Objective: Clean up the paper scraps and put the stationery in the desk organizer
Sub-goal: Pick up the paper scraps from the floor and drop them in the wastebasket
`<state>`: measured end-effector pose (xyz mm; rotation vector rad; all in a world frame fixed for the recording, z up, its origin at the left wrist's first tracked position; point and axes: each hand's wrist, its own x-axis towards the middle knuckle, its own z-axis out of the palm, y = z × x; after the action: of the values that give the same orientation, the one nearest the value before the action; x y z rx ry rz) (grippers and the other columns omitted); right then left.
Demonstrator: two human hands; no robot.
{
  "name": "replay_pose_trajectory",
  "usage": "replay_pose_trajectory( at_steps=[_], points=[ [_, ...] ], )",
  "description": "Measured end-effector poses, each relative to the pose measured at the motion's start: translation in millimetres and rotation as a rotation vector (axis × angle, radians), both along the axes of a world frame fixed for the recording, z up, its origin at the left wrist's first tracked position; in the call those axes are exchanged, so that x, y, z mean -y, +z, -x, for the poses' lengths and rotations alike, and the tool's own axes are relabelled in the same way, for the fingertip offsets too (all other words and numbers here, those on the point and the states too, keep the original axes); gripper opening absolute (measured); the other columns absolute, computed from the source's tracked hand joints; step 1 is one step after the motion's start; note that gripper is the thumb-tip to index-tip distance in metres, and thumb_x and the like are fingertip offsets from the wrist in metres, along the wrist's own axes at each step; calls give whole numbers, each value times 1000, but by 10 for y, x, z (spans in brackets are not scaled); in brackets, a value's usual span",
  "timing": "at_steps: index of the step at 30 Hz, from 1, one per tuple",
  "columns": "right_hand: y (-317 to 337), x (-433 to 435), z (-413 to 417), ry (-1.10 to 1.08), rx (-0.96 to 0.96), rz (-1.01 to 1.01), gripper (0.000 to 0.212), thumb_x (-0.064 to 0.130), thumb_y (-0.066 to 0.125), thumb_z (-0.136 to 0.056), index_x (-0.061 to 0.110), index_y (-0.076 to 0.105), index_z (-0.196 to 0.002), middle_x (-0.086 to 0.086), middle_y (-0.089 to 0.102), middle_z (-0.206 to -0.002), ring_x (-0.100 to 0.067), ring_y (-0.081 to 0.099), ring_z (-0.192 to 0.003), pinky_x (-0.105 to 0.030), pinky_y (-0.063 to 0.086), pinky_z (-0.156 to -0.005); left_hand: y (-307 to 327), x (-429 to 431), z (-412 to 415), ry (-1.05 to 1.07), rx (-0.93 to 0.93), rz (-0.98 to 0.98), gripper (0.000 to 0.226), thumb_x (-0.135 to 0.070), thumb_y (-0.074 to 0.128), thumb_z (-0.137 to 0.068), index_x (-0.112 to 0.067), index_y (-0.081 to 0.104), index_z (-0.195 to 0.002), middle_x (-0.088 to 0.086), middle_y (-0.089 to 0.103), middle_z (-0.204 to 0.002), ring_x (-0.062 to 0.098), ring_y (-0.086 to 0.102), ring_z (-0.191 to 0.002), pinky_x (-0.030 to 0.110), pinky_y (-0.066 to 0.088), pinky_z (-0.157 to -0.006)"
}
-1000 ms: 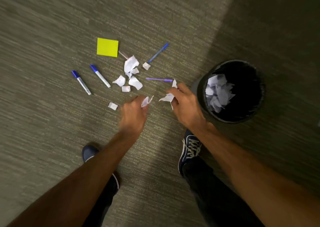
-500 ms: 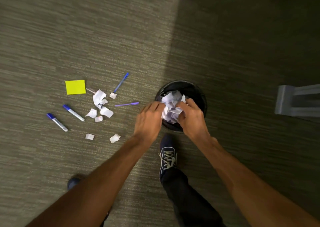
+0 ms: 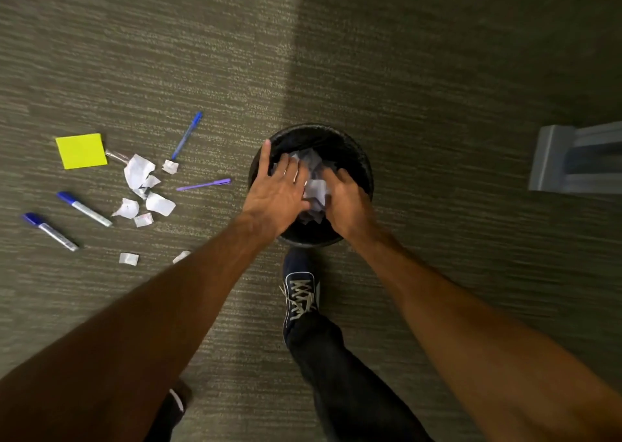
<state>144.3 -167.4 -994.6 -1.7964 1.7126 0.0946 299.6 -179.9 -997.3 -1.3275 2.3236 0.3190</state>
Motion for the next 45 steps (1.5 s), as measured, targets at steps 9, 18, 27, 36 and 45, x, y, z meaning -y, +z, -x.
replay_pose_trajectory(
  at_steps=[9,18,27,36,45],
  points=[
    [212,19,54,61,32,156,57,14,67,-78,8,55,-133,-16,56,-126,-34,64,-100,-43,58,-69,191,-159,-85,80,-136,77,77,-57,26,-99,-4,22,-155,19,21,-164,31,17,-153,62,4,-120],
    [820,-131,-323,118,101,249,44,5,59,-87,13,54,-130,-10,48,-134,-29,65,-100,-45,59,-72,778,-691,-660,572,-424,114,68,-53,35,-102,-17,19,-158,15,6,-167,30,5,-155,52,13,-123],
    [925,-474,-1254,216,229,214,46,4,61,-87,13,53,-132,-9,47,-134,-23,60,-106,-36,54,-83,857,-1660,-1713,895,-351,81,74,-56,41,-99,-22,14,-159,10,6,-168,30,10,-154,55,23,-119],
    [37,-754,-2147,349,149,-25,87,26,77,-81,24,29,-153,-12,31,-145,-31,51,-123,-46,54,-94,48,-2235,-2585,1227,-453,-96,98,-47,74,-82,-31,16,-158,19,-7,-165,45,13,-150,62,35,-112],
    [-1351,-580,-2910,605,0,24,114,34,87,-71,36,12,-156,-18,8,-161,-41,24,-146,-57,48,-101,-1330,-2171,-3182,1349,-349,-273,119,-39,87,-71,-43,4,-157,15,-28,-162,48,4,-149,59,30,-114]
  ],
)
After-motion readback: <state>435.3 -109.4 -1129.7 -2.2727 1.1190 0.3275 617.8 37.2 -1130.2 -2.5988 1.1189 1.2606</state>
